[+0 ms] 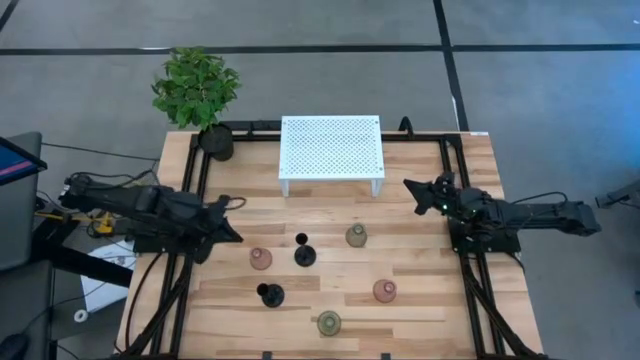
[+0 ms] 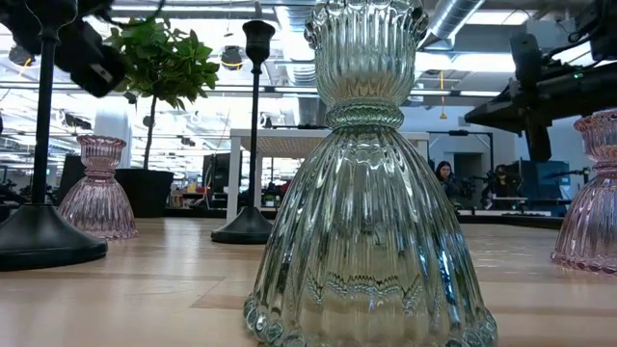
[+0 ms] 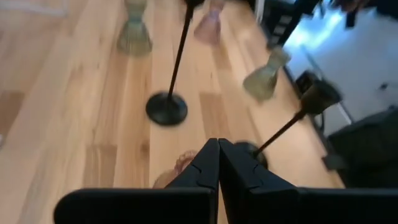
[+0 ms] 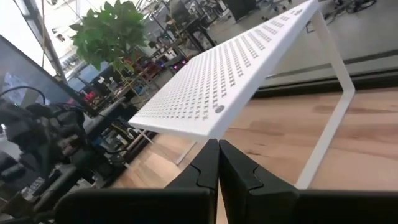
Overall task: Pick & Place candle stick holders
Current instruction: Put the left pink candle holder on the shelf
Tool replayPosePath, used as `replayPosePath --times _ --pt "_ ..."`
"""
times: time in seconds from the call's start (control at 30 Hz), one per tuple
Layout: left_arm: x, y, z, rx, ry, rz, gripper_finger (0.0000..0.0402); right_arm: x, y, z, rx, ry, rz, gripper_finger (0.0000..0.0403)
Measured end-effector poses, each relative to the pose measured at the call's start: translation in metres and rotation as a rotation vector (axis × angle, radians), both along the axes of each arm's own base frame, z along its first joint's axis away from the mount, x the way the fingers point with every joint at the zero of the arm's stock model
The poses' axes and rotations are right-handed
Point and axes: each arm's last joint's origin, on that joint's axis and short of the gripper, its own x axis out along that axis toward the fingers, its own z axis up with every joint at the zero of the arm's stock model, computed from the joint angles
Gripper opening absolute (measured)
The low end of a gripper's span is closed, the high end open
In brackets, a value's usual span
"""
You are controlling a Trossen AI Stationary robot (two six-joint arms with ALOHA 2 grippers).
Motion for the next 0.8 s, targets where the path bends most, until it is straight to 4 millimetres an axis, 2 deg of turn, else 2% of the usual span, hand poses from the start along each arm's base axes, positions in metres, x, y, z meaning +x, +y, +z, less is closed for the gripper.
replayPosePath --times 0.23,0.5,0.8 --pt "0.02 -0.007 -0.012 0.034 0.149 -0.038 0.0003 0.008 0.0 -0.001 -0.027 0.035 0.007 0.0" --pt "0.02 -0.012 -0.013 0.04 0.161 -0.075 0.0003 0.011 0.0 -0.005 -0.024 0.069 0.014 0.0" --pt "0.028 -0.012 -0.015 0.05 0.178 0.019 0.0016 0.011 0.0 -0.004 -0.024 0.065 0.014 0.0"
